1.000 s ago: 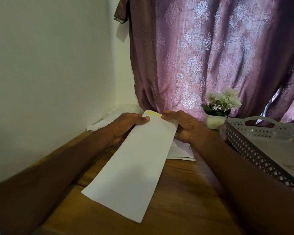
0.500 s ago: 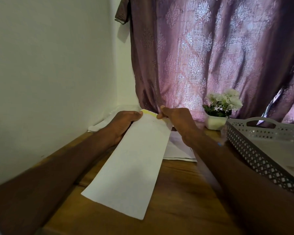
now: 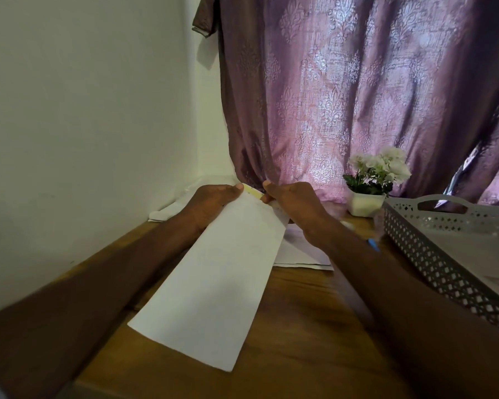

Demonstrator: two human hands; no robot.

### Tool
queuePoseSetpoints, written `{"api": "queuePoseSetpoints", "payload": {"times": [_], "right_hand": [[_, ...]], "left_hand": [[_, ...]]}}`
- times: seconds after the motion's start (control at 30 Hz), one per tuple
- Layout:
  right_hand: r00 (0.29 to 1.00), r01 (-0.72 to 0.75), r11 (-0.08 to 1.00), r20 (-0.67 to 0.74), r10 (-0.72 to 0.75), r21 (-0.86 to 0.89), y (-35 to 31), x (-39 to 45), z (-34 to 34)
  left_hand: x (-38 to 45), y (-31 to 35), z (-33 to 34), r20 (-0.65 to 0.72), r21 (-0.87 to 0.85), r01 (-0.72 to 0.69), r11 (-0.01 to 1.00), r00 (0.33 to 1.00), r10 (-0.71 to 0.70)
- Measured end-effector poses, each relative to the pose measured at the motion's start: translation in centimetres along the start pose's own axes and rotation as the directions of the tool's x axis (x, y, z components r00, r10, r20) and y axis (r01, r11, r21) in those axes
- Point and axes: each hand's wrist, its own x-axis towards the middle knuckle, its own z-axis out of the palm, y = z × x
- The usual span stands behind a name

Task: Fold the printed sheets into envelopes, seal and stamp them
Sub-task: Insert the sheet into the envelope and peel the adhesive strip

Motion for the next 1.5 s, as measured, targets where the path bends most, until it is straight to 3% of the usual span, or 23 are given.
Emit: {"api": "queuePoseSetpoints", "payload": {"times": [0.53,0.97,1.2,1.4,1.5], "right_hand": [[0.986,-0.166,0.981,0.014,0.168,-0.096,-1.2,-0.4,0.1],[0.989,-0.114,0.985,0.079,0.125,-0.126,-1.2,-0.3,0.0],[0.989,-0.115,0.986,0.080,0.125,-0.123,-1.3,-0.5,0.0],[0.988,-0.131,0.989,0.097,0.124,0.074,-0.7,0.1,-1.3],[0.982,-0.166,0.978,0.111,0.153,0.127,0.0,0.5,-1.7]], "left_hand": [[-0.1,-0.5,0.3,0.104,0.062,-0.101,0.993,0.990,0.095],[-0.3,-0.6,1.0,0.138,0.011,-0.082,0.997,0.987,0.079],[-0.1,-0.7,0.8,0.119,0.000,-0.027,1.000,0.992,0.027],[0.0,-0.6,-0.1,0.188,-0.216,0.140,0.966,0.977,-0.100],[-0.1,-0.2,-0.2,0.219,-0.224,0.195,0.955,0.965,-0.145]]}}
